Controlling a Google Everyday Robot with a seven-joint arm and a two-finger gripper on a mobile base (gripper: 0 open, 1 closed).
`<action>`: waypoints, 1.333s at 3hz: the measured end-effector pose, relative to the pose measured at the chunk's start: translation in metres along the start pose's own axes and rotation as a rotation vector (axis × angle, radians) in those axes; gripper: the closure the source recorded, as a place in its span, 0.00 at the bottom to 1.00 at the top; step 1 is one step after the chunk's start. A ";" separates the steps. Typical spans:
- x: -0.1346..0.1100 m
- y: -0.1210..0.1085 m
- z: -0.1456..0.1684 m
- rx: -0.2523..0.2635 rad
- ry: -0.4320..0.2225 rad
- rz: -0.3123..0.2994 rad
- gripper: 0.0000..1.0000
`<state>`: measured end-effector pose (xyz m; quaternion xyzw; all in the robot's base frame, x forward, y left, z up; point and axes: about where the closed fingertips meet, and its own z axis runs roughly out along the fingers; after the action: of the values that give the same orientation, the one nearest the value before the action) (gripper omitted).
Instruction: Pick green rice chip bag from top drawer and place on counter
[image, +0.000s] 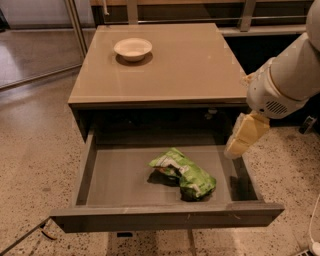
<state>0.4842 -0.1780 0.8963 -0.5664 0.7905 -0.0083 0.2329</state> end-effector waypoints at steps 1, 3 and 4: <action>-0.010 0.005 0.053 -0.048 -0.030 0.014 0.00; -0.017 0.023 0.112 -0.124 -0.040 0.017 0.00; -0.015 0.030 0.125 -0.127 -0.008 -0.023 0.00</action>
Offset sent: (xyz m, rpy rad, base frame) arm 0.0338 0.0828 -0.1620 0.1071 0.1782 0.0723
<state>0.5080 -0.1227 0.7815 -0.5891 0.7820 0.0415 0.1993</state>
